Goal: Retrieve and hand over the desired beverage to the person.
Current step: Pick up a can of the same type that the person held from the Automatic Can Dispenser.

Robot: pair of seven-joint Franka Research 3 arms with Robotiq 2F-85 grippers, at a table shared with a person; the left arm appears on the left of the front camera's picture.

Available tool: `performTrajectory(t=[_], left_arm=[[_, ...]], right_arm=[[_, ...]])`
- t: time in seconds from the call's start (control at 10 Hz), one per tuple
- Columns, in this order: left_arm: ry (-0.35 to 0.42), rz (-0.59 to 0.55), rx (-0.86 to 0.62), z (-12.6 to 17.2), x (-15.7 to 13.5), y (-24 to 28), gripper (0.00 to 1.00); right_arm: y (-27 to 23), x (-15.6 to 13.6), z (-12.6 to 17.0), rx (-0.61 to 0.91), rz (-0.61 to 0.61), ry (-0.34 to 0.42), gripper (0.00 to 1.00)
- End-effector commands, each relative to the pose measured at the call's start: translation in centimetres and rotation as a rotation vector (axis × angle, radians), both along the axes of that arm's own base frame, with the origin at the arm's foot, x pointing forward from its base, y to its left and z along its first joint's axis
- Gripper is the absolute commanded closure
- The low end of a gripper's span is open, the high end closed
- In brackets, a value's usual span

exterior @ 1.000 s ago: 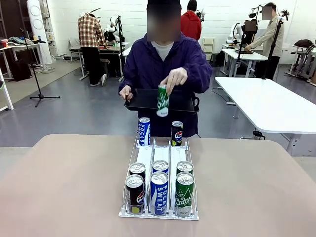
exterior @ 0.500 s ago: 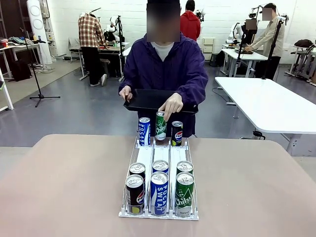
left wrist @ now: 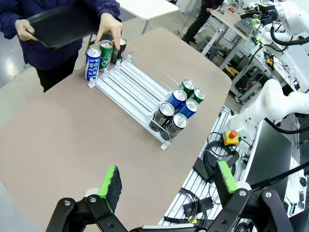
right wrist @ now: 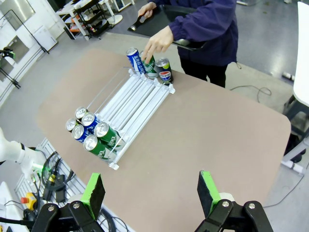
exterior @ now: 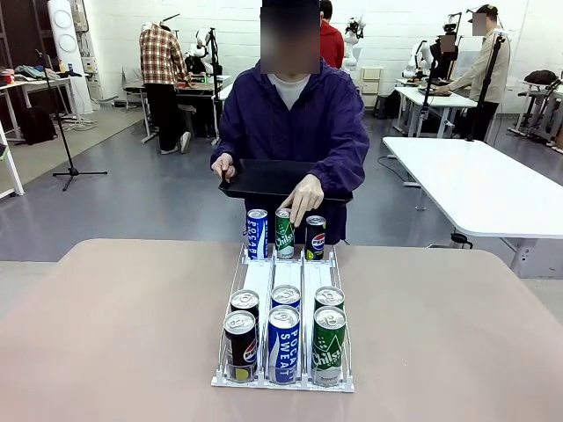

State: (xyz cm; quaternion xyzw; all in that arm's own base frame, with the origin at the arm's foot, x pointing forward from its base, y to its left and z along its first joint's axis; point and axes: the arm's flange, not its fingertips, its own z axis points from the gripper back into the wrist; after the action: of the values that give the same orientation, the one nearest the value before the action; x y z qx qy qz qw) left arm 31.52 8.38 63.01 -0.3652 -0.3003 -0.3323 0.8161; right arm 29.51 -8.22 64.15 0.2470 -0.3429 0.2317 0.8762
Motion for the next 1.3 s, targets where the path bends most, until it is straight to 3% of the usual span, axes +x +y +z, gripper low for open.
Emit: performTrajectory(t=[0.0,0.5,0.7,0.8,1.1,1.2], left_arm=[[-0.017,-0.013,-0.011,0.0,0.1,0.0,0.00],[-0.017,-0.013,-0.011,0.0,0.1,0.0,0.00],[-0.017,-0.013,-0.011,0.0,0.1,0.0,0.00],[-0.017,-0.013,-0.011,0.0,0.1,0.0,0.00],[-0.017,-0.013,-0.011,0.0,0.1,0.0,0.00],[-0.017,-0.013,-0.011,0.0,0.1,0.0,0.00]], right_arm=[[0.1,0.1,0.0,0.019,0.022,-0.006,0.00],[0.0,0.0,0.0,0.000,0.000,0.000,0.00],[6.4,2.3,-0.7,-0.124,0.041,0.158,0.00],[9.9,3.6,-1.2,-0.153,-0.004,0.255,0.00],[21.1,7.6,-5.3,-0.297,-0.240,0.484,0.00],[24.0,8.1,-6.7,-0.347,-0.342,0.519,0.00]])
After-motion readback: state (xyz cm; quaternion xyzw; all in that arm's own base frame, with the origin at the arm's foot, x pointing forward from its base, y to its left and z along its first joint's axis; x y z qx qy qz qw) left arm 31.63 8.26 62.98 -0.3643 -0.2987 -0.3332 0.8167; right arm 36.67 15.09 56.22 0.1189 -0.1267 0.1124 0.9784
